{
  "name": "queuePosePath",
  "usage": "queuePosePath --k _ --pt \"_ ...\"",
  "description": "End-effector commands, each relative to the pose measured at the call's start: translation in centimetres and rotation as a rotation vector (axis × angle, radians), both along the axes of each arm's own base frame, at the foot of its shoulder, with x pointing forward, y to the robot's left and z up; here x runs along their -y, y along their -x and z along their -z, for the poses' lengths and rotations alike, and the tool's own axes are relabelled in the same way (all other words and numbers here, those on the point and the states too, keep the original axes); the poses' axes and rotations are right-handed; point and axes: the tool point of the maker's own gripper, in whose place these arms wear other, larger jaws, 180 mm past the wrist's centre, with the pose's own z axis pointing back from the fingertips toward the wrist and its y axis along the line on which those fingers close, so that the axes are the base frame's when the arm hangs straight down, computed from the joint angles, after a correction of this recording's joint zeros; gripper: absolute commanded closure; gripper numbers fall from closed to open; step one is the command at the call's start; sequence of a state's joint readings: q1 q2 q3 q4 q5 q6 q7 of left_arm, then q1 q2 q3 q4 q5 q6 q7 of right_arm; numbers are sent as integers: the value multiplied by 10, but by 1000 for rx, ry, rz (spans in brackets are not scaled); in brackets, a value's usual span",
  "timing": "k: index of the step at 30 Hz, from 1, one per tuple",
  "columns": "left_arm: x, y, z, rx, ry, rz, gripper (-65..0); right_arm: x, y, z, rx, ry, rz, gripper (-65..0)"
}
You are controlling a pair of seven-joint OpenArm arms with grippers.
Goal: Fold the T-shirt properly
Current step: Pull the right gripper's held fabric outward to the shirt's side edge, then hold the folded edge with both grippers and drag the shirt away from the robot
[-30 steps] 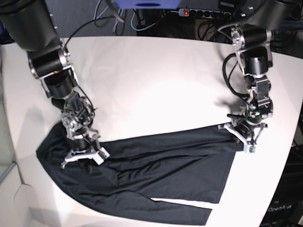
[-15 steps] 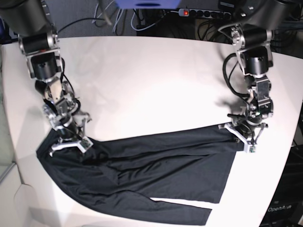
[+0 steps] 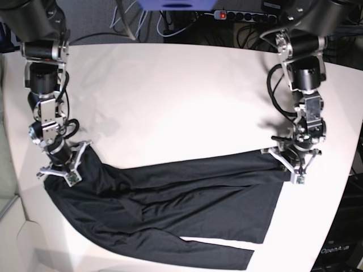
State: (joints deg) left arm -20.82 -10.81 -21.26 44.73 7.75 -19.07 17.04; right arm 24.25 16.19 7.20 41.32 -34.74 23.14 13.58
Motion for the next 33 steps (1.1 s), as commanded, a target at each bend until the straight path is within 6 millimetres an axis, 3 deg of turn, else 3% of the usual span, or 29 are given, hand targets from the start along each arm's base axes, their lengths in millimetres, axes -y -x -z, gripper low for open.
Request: queuePosePath --k 1,3,6,11,15,23,33 --pt "-13 16 15 -113 -54 -11 0 8 -14 -26 75 -6 8 0" --pt "-14 16 15 -113 -56 -11 0 14 -16 -39 109 -9 21 0" --pt "-14 17 16 -116 -56 -11 0 8 3 -51 125 -34 -27 0" --pt "-14 17 16 -114 -56 -11 0 -45 32 -78 187 -136 -124 0" --pt "-14 16 15 -113 -56 -11 0 -58 41 -85 201 -166 -59 0" --pt "-14 16 15 -113 -56 -11 0 -55 35 -69 115 -173 8 0" --pt "-14 17 16 -115 -56 -11 0 -21 24 -30 -49 -166 77 0"
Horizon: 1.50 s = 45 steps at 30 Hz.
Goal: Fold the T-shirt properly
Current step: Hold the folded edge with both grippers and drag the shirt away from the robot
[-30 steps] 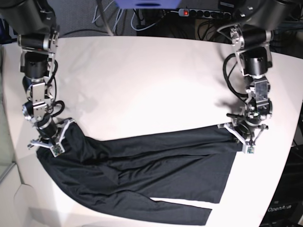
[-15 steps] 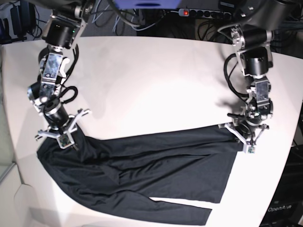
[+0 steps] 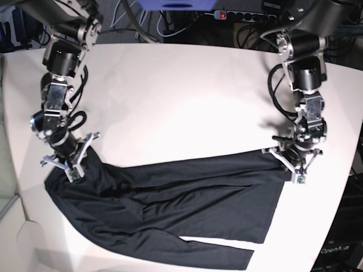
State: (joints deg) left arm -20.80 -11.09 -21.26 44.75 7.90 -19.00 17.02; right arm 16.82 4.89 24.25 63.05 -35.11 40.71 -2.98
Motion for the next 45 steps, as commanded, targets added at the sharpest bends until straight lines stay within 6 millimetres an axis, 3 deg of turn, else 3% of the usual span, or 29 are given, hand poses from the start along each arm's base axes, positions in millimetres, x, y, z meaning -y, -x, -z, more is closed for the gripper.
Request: queuePosePath --k 1,7,15,21,26,38,41,45 --pt "-11 17 16 -114 -49 -10 0 13 -15 -23 73 -2 28 0" --pt "-12 17 16 -112 -50 -12 0 21 -4 -2 17 -23 51 0" --pt "-23 13 9 -62 -67 -15 0 76 14 18 -69 19 103 0" --pt "-39 14 4 -62 -96 -25 0 117 8 12 -90 9 168 0" --pt "-53 22 5 -75 -120 -33 0 137 7 7 -101 19 189 0" --pt "-66 35 9 -97 -145 -40 0 148 7 1 -94 47 192 0" --pt "-66 35 9 -97 -145 -40 0 148 0 -16 -34 62 186 0" --pt "-66 35 9 -97 -145 -40 0 126 -7 -34 38 91 152 0"
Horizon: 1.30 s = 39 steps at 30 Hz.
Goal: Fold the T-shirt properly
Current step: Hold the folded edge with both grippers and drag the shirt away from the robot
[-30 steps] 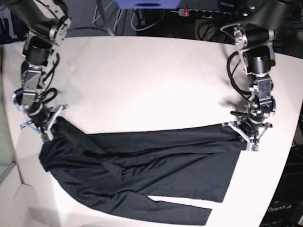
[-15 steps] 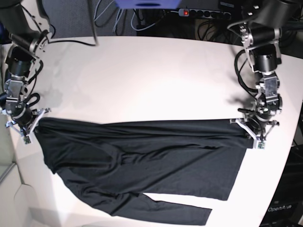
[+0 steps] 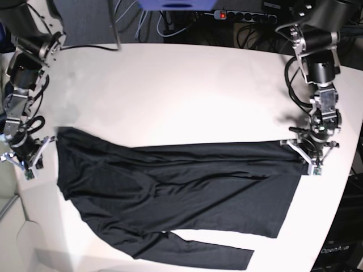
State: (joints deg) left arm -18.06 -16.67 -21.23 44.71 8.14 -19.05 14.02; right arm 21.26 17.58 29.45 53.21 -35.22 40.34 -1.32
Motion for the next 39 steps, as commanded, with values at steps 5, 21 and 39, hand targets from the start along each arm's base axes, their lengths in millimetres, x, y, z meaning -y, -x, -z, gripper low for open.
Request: queuePosePath --k 5,21,39 --pt "-12 19 17 -111 -46 -18 0 -45 -11 -44 161 44 -73 0" --pt "-12 19 17 -109 -46 -18 0 -92 1 12 -39 -16 -84 0" --pt "-13 38 25 -128 -59 -11 0 -48 67 75 -219 -39 4 0"
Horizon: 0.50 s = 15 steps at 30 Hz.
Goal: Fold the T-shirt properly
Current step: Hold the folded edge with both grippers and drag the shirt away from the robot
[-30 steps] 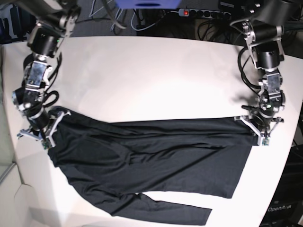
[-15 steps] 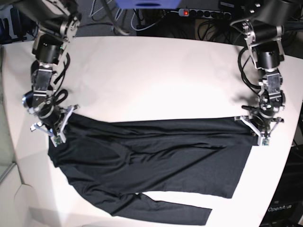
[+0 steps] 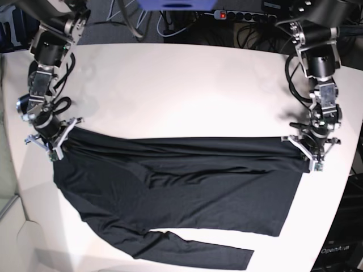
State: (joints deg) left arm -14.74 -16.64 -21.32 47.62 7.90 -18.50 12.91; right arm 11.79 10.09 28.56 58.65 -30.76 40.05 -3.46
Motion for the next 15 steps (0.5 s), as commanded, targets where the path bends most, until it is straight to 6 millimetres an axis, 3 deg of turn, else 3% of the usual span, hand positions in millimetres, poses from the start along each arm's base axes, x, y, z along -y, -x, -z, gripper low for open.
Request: queuePosePath --k 1,5,15 --pt "-12 28 21 -136 -49 -9 0 16 27 24 -145 82 11 0" --pt "-9 40 12 -111 -88 17 0 21 46 32 -142 77 8 0" --pt "8 65 9 -94 -110 55 0 32 84 22 -89 94 79 0"
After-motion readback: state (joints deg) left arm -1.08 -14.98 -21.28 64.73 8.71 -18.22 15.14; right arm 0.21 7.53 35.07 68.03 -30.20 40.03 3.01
